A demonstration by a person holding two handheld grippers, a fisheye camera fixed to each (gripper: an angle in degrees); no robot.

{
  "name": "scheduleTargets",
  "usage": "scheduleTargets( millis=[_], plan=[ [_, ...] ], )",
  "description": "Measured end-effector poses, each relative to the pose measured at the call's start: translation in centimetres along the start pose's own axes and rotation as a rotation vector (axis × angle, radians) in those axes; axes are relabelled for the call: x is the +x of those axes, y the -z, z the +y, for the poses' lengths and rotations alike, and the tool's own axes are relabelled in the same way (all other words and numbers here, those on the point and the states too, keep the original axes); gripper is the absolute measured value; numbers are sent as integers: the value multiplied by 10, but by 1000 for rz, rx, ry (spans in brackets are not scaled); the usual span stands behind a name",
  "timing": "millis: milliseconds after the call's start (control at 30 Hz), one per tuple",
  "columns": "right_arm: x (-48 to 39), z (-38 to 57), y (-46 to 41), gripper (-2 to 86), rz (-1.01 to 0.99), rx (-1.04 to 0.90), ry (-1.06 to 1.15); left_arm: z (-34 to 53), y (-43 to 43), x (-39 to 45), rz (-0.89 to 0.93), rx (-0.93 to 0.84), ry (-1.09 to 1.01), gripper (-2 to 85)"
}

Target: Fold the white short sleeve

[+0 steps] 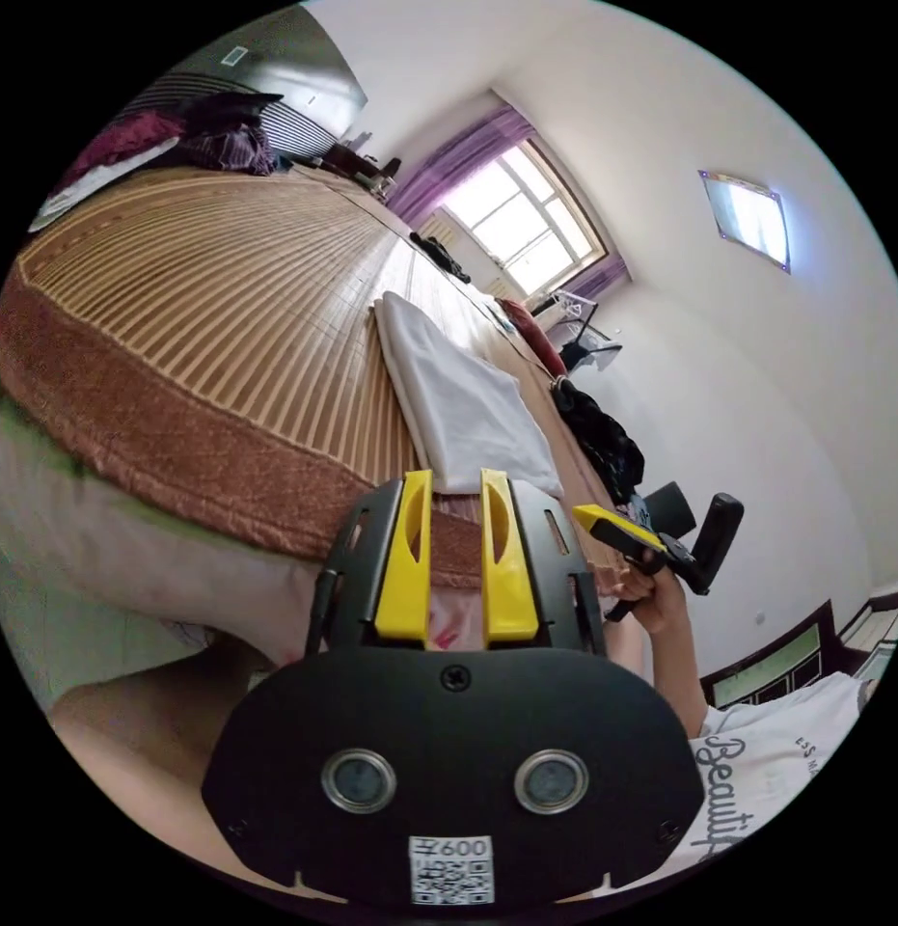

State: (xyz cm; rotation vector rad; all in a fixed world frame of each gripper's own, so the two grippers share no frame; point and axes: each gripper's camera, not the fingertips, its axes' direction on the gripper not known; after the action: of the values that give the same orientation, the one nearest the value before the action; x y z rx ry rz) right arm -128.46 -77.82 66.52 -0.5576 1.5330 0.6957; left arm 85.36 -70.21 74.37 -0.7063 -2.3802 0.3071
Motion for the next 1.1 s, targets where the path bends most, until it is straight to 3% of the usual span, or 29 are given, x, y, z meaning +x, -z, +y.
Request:
scheduleTargets(
  millis=[67, 300, 533, 633, 700, 767, 867, 1000, 1067, 1100],
  plan=[
    [6, 16, 6, -9, -14, -2, -10, -14, -43, 23, -80, -95, -55, 55],
    [37, 57, 33, -9, -7, -15, -53, 8, -88, 77, -124, -126, -109, 33],
    [49, 87, 61, -9, -77, 30, -68, 154, -119, 173, -4, -70, -43, 24],
    [35, 103, 62, -9, -65, -1, -10, 187, -139, 180, -95, -172, -81, 20],
    [24, 115, 64, -9, -45, -23, 47, 187, -121, 175, -140, -124, -54, 17],
    [11, 134, 65, -9, -48, -2, 108, 163, -90, 186, -105, 25, -123, 11],
    [5, 152, 56, -9, -86, 29, 113, 116, -93, 203, -25, 92, -187, 6],
    [3, 175, 27, -9, -45, -44, 114, 72, -164, 220, 3, -110, -280, 4],
    [9, 198, 33, -8, -54, 38, 116, 61, -205, 220, -181, -256, -393, 4],
    [11, 202, 33, -8, -55, 34, 109, 59, -206, 219, -168, -260, -432, 5]
  ],
)
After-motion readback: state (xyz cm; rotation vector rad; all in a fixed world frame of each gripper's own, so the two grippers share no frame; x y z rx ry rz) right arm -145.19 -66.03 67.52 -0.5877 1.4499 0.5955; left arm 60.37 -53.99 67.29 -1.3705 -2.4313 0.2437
